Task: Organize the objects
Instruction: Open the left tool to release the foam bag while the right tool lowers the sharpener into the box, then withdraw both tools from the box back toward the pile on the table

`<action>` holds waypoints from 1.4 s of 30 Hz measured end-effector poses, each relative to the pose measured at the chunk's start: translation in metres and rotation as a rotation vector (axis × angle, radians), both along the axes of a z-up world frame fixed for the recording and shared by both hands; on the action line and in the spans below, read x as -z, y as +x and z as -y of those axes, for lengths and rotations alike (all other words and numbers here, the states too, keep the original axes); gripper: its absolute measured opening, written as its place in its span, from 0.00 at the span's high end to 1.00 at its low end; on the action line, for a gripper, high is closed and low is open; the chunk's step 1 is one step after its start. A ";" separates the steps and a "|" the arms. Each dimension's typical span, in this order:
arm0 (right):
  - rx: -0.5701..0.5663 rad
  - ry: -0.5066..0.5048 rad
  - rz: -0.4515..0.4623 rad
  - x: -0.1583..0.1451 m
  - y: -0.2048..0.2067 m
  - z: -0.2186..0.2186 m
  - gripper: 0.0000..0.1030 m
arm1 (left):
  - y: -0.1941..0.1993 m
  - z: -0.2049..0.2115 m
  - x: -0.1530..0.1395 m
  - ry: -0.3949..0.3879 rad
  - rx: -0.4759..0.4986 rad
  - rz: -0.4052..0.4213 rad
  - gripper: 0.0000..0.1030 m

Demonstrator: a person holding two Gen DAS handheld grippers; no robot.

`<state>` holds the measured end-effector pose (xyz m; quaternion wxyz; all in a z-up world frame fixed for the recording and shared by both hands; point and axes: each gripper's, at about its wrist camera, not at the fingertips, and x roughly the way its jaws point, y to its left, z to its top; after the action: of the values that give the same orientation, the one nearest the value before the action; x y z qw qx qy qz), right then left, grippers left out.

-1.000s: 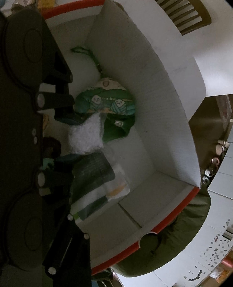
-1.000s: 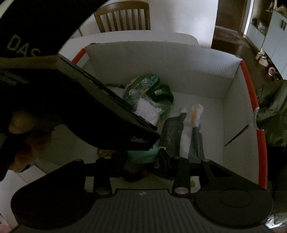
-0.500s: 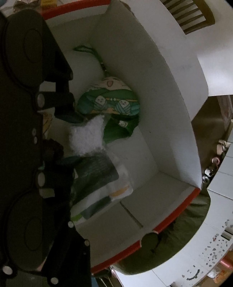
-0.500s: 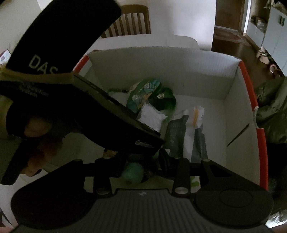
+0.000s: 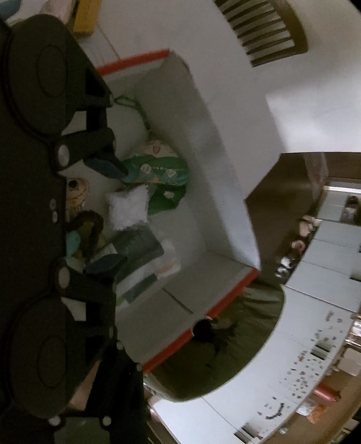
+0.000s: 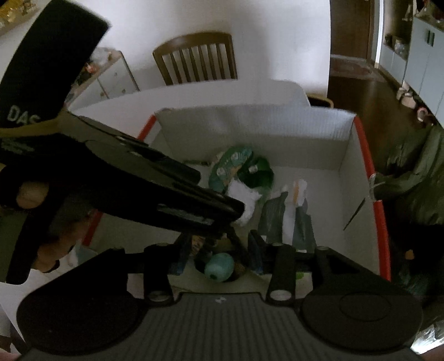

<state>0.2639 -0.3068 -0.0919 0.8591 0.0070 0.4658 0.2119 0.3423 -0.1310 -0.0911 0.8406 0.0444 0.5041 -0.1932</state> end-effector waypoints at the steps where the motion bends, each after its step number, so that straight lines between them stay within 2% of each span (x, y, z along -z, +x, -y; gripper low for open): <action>1: -0.001 0.003 0.009 -0.004 -0.003 0.000 0.58 | -0.005 -0.003 -0.007 -0.008 -0.001 0.012 0.42; 8: 0.018 0.028 0.054 -0.022 -0.017 0.000 0.58 | -0.026 -0.020 -0.025 -0.037 -0.018 0.084 0.41; 18: 0.039 0.057 0.102 -0.044 -0.043 -0.018 0.58 | -0.059 -0.071 -0.051 -0.076 -0.066 0.142 0.38; 20: 0.040 0.064 0.111 -0.049 -0.048 -0.025 0.54 | -0.065 -0.081 -0.056 -0.075 -0.076 0.155 0.37; 21: 0.042 0.068 0.117 -0.051 -0.050 -0.029 0.47 | -0.068 -0.087 -0.057 -0.080 -0.079 0.159 0.35; 22: 0.043 0.072 0.123 -0.052 -0.053 -0.032 0.44 | -0.071 -0.092 -0.059 -0.084 -0.082 0.161 0.34; 29: 0.044 0.089 0.134 -0.058 -0.065 -0.061 0.43 | -0.091 -0.127 -0.064 -0.079 -0.103 0.194 0.26; 33: 0.046 0.105 0.140 -0.060 -0.071 -0.077 0.36 | -0.104 -0.147 -0.066 -0.075 -0.118 0.217 0.19; 38: 0.031 0.108 0.156 -0.061 -0.079 -0.098 0.32 | -0.120 -0.175 -0.065 -0.071 -0.144 0.235 0.12; 42: 0.016 0.119 0.163 -0.061 -0.084 -0.114 0.27 | -0.130 -0.200 -0.063 -0.068 -0.176 0.252 0.02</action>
<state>0.1797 -0.1931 -0.0309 0.8939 0.0447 0.3808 0.2321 0.2121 0.0685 -0.0283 0.9118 -0.0048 0.3899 -0.1286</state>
